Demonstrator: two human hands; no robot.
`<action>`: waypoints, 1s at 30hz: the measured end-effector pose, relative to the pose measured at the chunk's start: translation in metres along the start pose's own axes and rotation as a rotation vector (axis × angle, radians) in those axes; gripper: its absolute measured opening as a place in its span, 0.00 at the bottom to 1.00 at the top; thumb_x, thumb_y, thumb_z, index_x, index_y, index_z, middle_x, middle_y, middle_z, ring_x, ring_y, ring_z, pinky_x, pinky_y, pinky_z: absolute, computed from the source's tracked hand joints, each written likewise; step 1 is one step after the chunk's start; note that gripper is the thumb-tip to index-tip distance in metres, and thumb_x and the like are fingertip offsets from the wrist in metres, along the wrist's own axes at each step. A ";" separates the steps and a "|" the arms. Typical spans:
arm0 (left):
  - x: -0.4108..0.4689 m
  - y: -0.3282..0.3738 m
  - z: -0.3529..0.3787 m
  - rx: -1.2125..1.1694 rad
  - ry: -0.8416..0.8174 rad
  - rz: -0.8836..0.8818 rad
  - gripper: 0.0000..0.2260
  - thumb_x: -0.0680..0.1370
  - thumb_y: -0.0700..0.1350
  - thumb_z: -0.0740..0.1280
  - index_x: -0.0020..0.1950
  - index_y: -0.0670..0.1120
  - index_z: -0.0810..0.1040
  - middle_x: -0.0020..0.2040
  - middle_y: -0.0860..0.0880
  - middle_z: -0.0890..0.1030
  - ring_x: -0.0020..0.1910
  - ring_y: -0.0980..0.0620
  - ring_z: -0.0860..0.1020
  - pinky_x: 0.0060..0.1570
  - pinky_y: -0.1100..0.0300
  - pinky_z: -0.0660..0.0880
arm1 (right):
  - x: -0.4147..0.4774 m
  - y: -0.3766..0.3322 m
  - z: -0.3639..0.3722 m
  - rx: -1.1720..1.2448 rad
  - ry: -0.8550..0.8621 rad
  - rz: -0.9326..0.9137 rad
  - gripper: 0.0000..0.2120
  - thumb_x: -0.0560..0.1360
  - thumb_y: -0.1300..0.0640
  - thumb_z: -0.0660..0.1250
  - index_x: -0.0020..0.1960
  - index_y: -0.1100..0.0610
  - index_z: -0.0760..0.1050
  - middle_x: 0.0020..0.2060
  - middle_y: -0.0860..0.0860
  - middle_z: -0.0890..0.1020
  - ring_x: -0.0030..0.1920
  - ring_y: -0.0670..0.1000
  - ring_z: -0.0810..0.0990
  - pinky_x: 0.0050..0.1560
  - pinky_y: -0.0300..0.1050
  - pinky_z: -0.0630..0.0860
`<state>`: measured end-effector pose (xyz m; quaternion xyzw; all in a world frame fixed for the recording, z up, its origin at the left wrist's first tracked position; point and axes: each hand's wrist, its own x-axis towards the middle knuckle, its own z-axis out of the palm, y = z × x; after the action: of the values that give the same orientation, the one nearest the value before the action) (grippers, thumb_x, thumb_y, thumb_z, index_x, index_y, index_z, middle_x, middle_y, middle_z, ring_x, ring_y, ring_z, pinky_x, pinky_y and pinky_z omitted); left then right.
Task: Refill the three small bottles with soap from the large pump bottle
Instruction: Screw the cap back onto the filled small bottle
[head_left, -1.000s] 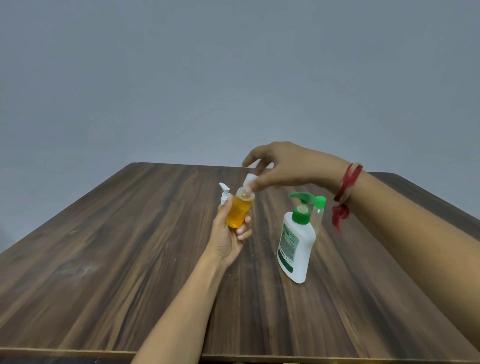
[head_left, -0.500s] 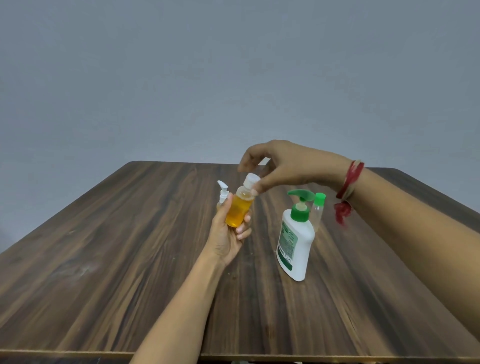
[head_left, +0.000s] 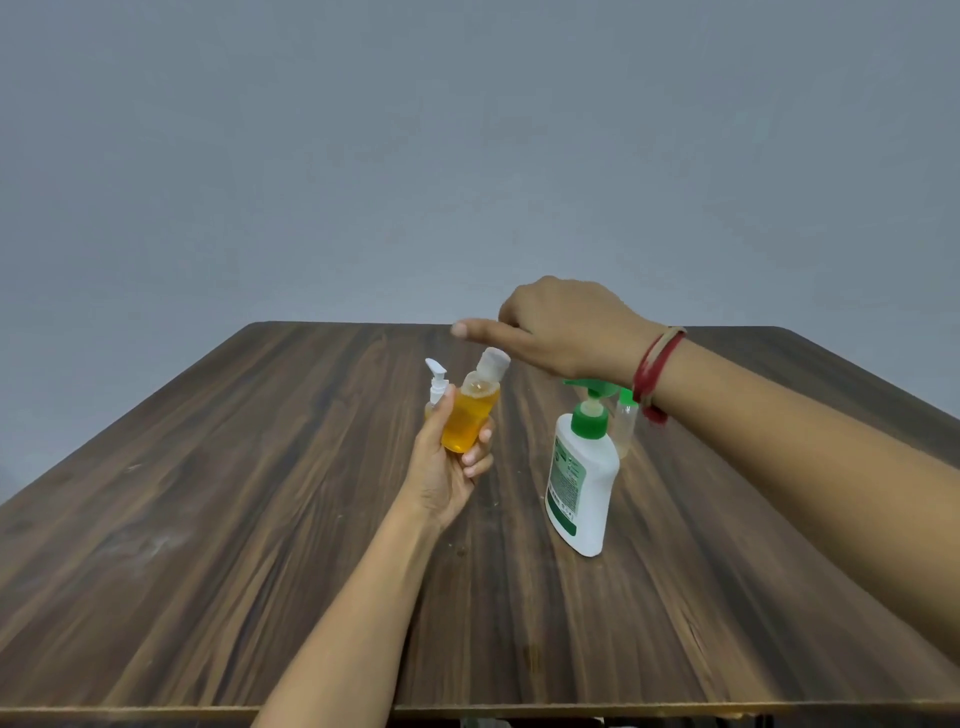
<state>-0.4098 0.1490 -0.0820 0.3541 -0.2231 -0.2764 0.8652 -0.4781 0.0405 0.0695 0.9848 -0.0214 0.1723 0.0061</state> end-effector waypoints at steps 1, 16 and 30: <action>0.000 0.001 0.000 -0.009 0.000 0.003 0.16 0.77 0.55 0.60 0.52 0.43 0.74 0.29 0.49 0.73 0.20 0.59 0.65 0.19 0.69 0.61 | 0.001 0.002 0.001 -0.012 0.046 0.001 0.29 0.73 0.30 0.51 0.37 0.55 0.71 0.31 0.49 0.76 0.31 0.48 0.73 0.31 0.42 0.66; 0.001 0.001 0.000 -0.028 0.018 0.003 0.16 0.76 0.55 0.61 0.47 0.44 0.80 0.28 0.49 0.72 0.20 0.59 0.64 0.20 0.68 0.58 | 0.007 0.007 -0.005 0.343 -0.302 -0.166 0.12 0.71 0.51 0.72 0.53 0.52 0.75 0.43 0.49 0.82 0.33 0.38 0.79 0.38 0.35 0.75; -0.002 0.001 0.005 0.000 0.041 -0.054 0.16 0.74 0.56 0.61 0.45 0.42 0.74 0.24 0.51 0.67 0.17 0.60 0.60 0.18 0.69 0.53 | 0.009 -0.001 0.022 -0.295 -0.032 -0.410 0.17 0.81 0.45 0.48 0.41 0.53 0.64 0.27 0.45 0.64 0.28 0.46 0.64 0.31 0.44 0.59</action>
<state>-0.4138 0.1481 -0.0789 0.3655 -0.1954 -0.2923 0.8618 -0.4621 0.0409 0.0524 0.9596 0.1537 0.1471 0.1843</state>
